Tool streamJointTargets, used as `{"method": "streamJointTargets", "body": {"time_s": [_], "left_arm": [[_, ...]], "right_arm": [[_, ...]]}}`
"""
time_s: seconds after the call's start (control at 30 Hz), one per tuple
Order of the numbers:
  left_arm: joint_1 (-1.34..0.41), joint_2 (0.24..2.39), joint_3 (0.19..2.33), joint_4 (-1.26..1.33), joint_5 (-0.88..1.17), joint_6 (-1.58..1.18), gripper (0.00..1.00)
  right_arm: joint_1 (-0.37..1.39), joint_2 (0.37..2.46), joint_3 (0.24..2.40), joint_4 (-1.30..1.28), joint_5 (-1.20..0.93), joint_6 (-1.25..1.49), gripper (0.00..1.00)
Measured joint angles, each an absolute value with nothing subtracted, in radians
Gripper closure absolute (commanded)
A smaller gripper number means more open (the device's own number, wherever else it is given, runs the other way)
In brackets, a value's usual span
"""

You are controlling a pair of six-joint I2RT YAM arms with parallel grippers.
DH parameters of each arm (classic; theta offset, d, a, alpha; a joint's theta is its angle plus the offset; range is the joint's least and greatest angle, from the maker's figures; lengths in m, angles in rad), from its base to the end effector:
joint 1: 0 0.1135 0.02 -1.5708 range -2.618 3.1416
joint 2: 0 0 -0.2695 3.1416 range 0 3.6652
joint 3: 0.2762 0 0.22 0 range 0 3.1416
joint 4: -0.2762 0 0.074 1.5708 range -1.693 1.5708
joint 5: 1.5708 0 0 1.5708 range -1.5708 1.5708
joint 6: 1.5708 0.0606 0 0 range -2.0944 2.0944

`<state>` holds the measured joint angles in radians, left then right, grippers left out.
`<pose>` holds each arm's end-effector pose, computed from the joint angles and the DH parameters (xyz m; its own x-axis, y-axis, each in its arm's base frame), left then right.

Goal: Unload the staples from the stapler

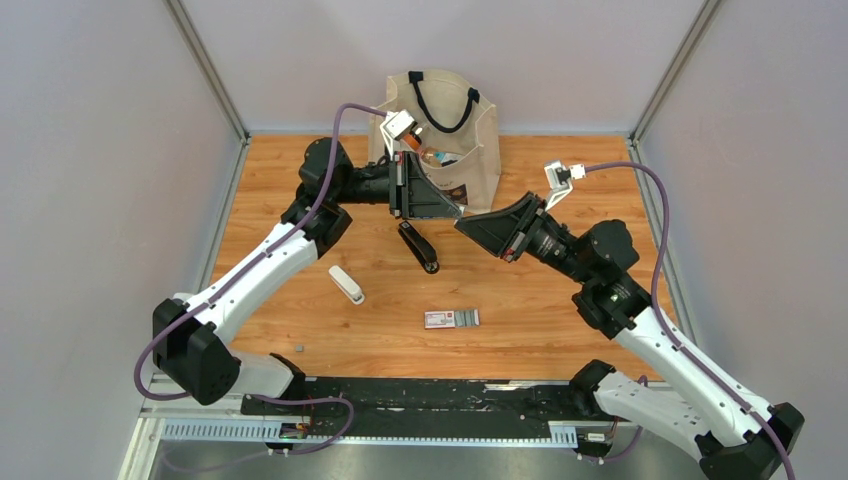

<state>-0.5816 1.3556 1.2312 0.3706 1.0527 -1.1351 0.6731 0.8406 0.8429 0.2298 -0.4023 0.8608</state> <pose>0.2057 -0.1983 0.4354 -0.7990 -0.0120 -0.6013 0.5966 -0.1421 -0.7899 0.1244 0.1295 0.4046 -0.5437 0.4590 -0.7026 -0.7045 0.2054 0.6793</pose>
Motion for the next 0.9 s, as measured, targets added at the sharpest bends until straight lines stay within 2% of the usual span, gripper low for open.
{"method": "streamJointTargets", "body": {"time_s": [0.2,0.23,0.27,0.33,0.37,0.43,0.5,0.53,0.7,0.9], "left_arm": [[-0.582,1.356,1.231,0.366,1.053,-1.124,0.83],[-0.582,1.356,1.230,0.365,1.053,-1.121,0.78],[-0.582,1.356,1.230,0.363,1.053,-1.118,0.65],[-0.582,1.356,1.230,0.353,1.053,-1.103,0.57],[-0.582,1.353,1.231,0.331,1.052,-1.090,0.47],[-0.582,1.350,1.235,0.274,1.046,-1.051,0.36],[-0.582,1.349,1.249,0.191,1.042,-0.995,0.31],[-0.582,1.349,1.258,0.150,1.037,-0.969,0.23],[-0.564,1.348,1.309,-0.014,1.016,-0.852,0.22],[-0.522,1.348,1.428,-0.364,0.884,-0.564,0.21]], "right_arm": [[0.673,0.840,0.838,0.231,-0.399,0.866,0.91],[0.673,0.840,0.838,0.231,-0.398,0.866,0.92],[0.673,0.839,0.838,0.230,-0.397,0.866,0.92],[0.673,0.838,0.837,0.224,-0.393,0.865,0.94],[0.673,0.837,0.837,0.220,-0.391,0.864,0.95],[0.673,0.831,0.837,0.197,-0.384,0.858,0.96],[0.673,0.821,0.837,0.159,-0.373,0.849,0.97],[0.673,0.815,0.837,0.134,-0.367,0.842,0.97],[0.673,0.783,0.829,-0.001,-0.340,0.803,0.96],[0.684,0.792,0.802,-0.244,-0.264,0.736,1.00]]}}
